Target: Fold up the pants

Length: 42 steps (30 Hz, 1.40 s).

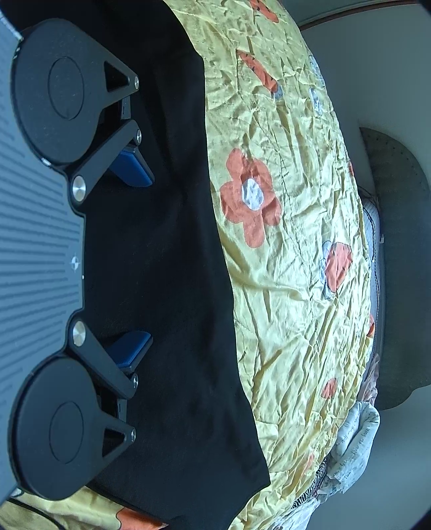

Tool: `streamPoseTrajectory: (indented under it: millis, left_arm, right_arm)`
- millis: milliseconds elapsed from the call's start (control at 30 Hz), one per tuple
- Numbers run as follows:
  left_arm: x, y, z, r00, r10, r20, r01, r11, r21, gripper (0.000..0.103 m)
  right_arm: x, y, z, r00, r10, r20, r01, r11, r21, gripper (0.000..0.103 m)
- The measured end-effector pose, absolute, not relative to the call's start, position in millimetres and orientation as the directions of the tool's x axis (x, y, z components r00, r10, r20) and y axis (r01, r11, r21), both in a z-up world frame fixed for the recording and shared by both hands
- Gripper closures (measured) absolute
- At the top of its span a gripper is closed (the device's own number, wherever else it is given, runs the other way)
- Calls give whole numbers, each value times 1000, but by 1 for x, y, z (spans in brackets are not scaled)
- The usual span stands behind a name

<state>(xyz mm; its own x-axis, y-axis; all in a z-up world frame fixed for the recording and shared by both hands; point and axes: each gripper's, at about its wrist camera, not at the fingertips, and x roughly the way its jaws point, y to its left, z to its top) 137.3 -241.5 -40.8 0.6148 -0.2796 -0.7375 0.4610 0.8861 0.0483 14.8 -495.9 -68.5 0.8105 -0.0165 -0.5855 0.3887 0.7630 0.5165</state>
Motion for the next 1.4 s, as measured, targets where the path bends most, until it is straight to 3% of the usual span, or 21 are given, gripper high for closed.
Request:
streamPoseTrajectory:
  millis: [200,267,300,333,367,400,467,567,633,767,967,1067,1200,1333,1367,1400]
  left_arm:
    - [138,-241,-43,624,-272,-732,459,886,62,1]
    - [138,-241,-44,627,-271,-731,458,887,64,0]
    - [139,-241,-45,628,-271,-730,458,887,65,0]
    - [139,-241,-44,628,-271,-729,458,886,65,0]
    - [139,-241,-44,628,-272,-729,459,886,65,0]
    - [139,-241,-44,628,-273,-729,460,886,64,1]
    - [139,-239,-43,626,-283,-727,465,884,57,3]
    - [142,-235,-39,616,-321,-720,466,885,5,6]
    - [148,-229,-36,582,-384,-717,462,882,-97,6]
    - [161,-221,-32,483,-524,-701,427,840,-334,6]
    - [182,-224,-40,280,-758,-589,309,652,-692,5]
    - [193,-230,-54,206,-832,-514,198,550,-811,3]
    - [206,-241,-73,143,-876,-461,56,473,-879,3]
    - [213,-248,-74,159,-879,-450,28,460,-888,4]
    - [216,-249,-74,163,-877,-451,22,460,-887,11]
    - [217,-250,-75,164,-874,-457,15,466,-885,30]
  right_arm:
    - [42,-529,-74,836,-169,-521,469,712,522,10]
    - [49,-539,-76,832,-206,-516,496,692,524,31]
    - [53,-544,-78,828,-223,-514,509,681,526,48]
    - [56,-549,-79,824,-235,-516,523,667,531,59]
    - [58,-554,-80,822,-243,-515,532,652,541,78]
    - [60,-556,-80,824,-245,-511,532,646,548,87]
    - [63,-553,-76,834,-252,-492,514,678,525,91]
    - [70,-521,-58,835,-300,-461,473,820,323,93]
    - [77,-492,-48,842,-314,-439,418,893,164,93]
    - [87,-452,-39,858,-301,-416,324,946,-16,93]
    - [87,-406,-47,875,-247,-416,209,969,-135,93]
    - [80,-382,-51,881,-239,-408,169,965,-200,93]
    - [71,-360,-52,898,-211,-387,118,961,-249,93]
    - [63,-343,-55,909,-178,-377,66,954,-292,92]
    - [62,-339,-57,911,-168,-378,47,950,-308,92]
    - [61,-336,-59,911,-160,-381,30,945,-326,92]
